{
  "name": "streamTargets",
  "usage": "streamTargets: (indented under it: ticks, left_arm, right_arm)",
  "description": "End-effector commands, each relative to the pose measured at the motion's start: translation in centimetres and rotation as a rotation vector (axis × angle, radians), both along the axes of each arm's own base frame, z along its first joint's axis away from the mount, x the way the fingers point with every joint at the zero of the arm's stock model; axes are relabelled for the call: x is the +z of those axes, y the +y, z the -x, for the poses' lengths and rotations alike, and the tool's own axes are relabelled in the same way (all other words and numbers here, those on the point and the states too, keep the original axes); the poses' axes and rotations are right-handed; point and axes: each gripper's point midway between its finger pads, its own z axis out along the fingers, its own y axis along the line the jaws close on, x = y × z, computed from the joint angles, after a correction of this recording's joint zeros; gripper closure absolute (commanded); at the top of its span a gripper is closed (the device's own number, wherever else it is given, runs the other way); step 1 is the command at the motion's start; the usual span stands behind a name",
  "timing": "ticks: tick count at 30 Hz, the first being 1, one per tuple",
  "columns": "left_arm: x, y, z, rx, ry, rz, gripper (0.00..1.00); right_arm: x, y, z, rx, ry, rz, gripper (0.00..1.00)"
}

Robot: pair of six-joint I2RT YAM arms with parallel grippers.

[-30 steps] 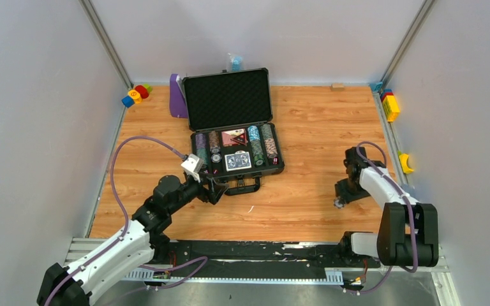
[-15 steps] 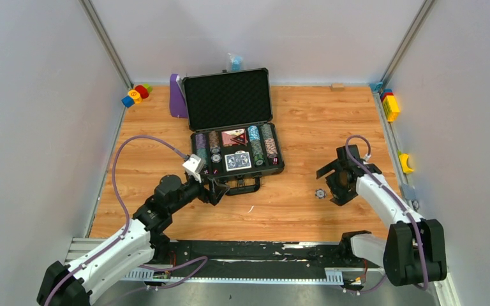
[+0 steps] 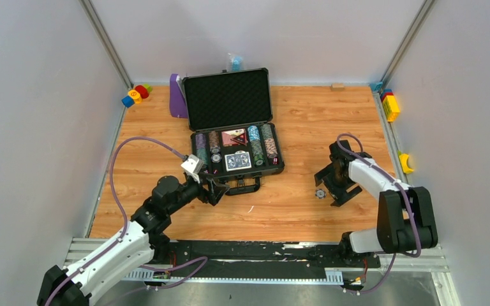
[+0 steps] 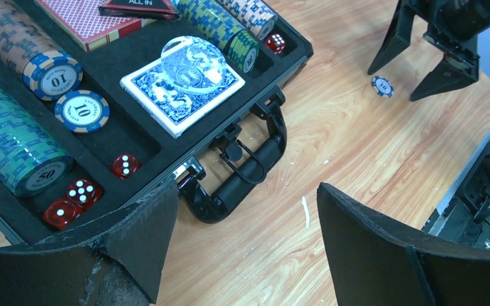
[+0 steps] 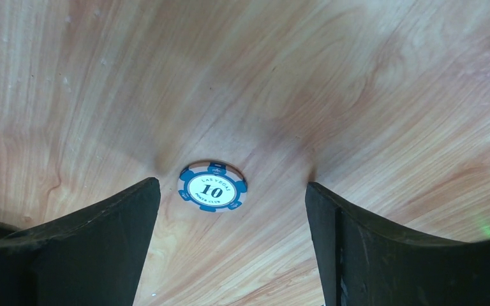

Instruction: Pack up texas hold em set

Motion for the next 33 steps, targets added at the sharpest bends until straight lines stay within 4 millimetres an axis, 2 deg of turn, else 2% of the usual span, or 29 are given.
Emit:
streamTargets:
  ticks: [1, 6, 9, 17, 21, 23, 26, 30, 33]
  left_arm:
    - [1.4, -0.2, 0.1, -0.025, -0.054, 0.014, 0.12]
    - [1.5, -0.4, 0.3, -0.044, -0.065, 0.019, 0.12]
    - [1.6, -0.5, 0.2, -0.048, -0.07, 0.022, 0.12]
    - [1.4, -0.5, 0.1, -0.047, -0.063, 0.017, 0.12]
    - [1.5, -0.6, 0.1, -0.046, -0.063, 0.015, 0.12]
    - [1.4, -0.5, 0.1, -0.046, -0.061, 0.011, 0.12]
    - [1.5, -0.5, 0.1, -0.044, -0.063, 0.012, 0.12]
    - [1.5, -0.5, 0.1, -0.043, -0.062, 0.011, 0.12]
    - [1.5, -0.5, 0.1, -0.043, -0.063, 0.012, 0.12]
  right_arm:
    - [0.4, 0.6, -0.7, 0.031, -0.002, 0.011, 0.15]
    - [-0.2, 1.1, -1.3, 0.035, 0.024, 0.016, 0.17]
    - [-0.6, 1.6, -1.6, 0.062, 0.034, 0.002, 0.21]
    - [-0.9, 1.4, -1.6, 0.087, 0.048, 0.02, 0.32]
    - [-1.4, 1.5, -1.5, 0.1, 0.071, 0.022, 0.46]
    - [-1.5, 1.6, -1.6, 0.104, 0.075, 0.025, 0.49]
    - [-1.7, 1.6, -1.7, 0.116, 0.081, 0.027, 0.63]
    - [-1.8, 2.0, -1.8, 0.131, 0.086, 0.013, 0.64]
    - [-1.2, 2.1, -1.8, 0.143, 0.062, 0.009, 0.64]
